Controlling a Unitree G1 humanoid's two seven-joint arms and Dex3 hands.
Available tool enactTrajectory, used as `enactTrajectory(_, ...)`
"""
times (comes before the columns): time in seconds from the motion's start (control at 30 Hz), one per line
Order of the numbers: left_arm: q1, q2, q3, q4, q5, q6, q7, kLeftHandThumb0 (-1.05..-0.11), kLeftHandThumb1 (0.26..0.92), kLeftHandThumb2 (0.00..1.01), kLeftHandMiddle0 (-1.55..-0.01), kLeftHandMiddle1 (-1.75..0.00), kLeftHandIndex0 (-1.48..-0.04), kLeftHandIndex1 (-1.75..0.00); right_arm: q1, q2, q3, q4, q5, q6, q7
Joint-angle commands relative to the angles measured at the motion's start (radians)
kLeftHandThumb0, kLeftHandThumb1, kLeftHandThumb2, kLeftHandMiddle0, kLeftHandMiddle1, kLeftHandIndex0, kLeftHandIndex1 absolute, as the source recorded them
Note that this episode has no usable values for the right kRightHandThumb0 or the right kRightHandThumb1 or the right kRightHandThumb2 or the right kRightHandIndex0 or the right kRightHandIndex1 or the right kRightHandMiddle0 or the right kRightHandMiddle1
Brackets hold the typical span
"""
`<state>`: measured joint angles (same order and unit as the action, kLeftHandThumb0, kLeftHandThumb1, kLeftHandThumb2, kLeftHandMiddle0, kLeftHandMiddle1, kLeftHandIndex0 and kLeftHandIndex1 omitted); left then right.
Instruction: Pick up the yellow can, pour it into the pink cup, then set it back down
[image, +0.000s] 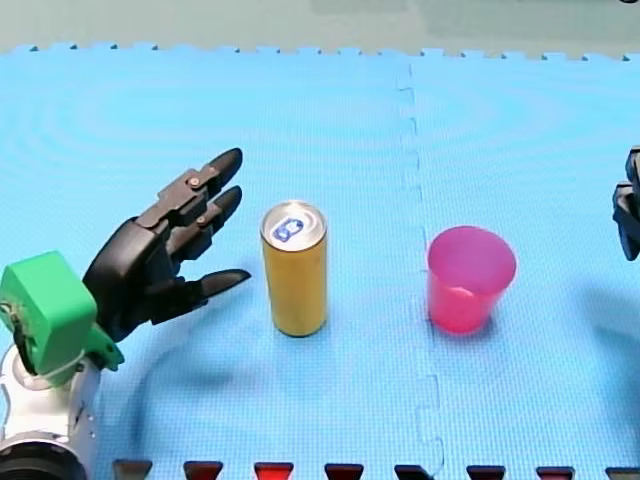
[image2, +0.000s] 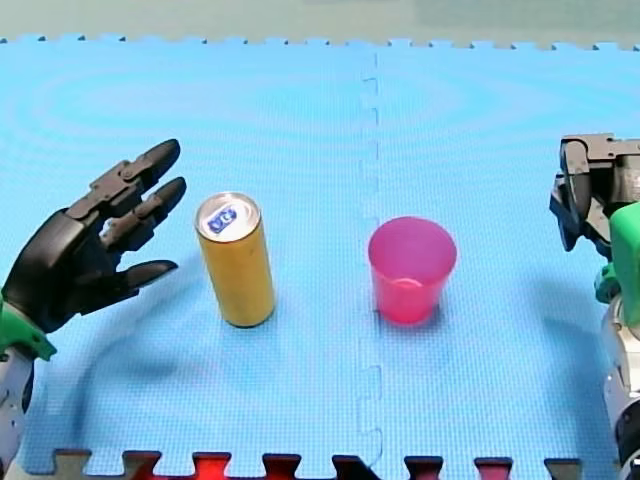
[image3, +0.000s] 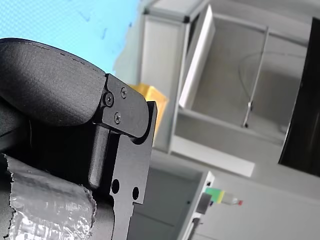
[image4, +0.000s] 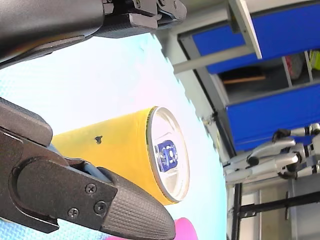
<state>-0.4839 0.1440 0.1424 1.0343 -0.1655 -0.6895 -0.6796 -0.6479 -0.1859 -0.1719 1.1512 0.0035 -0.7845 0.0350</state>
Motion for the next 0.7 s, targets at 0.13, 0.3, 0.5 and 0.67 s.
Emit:
enactTrajectory(0.13,0.003,0.012,-0.012,-0.017,0.015,0.026,0.020,-0.756,0.763,0.00,-0.03,0.00,-0.08,0.00,-0.007,-0.005,-0.003,0.002,0.007,0.000,0.004)
enactTrajectory(0.3,0.005,0.006,-0.028,-0.009,0.039,0.038,0.051,-0.728,0.737,0.00,-0.03,0.00,-0.08,0.00,-0.004,-0.005,-0.002,-0.001,0.007,0.000,0.006)
enactTrajectory(0.5,-0.009,0.003,-0.063,0.038,0.105,0.010,0.117,-0.723,0.736,0.00,-0.04,0.00,-0.08,0.00,0.001,-0.007,-0.001,-0.008,0.007,0.000,0.008)
enactTrajectory(0.67,-0.024,-0.003,-0.096,0.090,0.167,-0.051,0.175,-0.831,0.755,0.01,-0.05,-0.01,-0.09,0.00,0.005,-0.008,-0.001,-0.015,0.008,0.000,0.011)
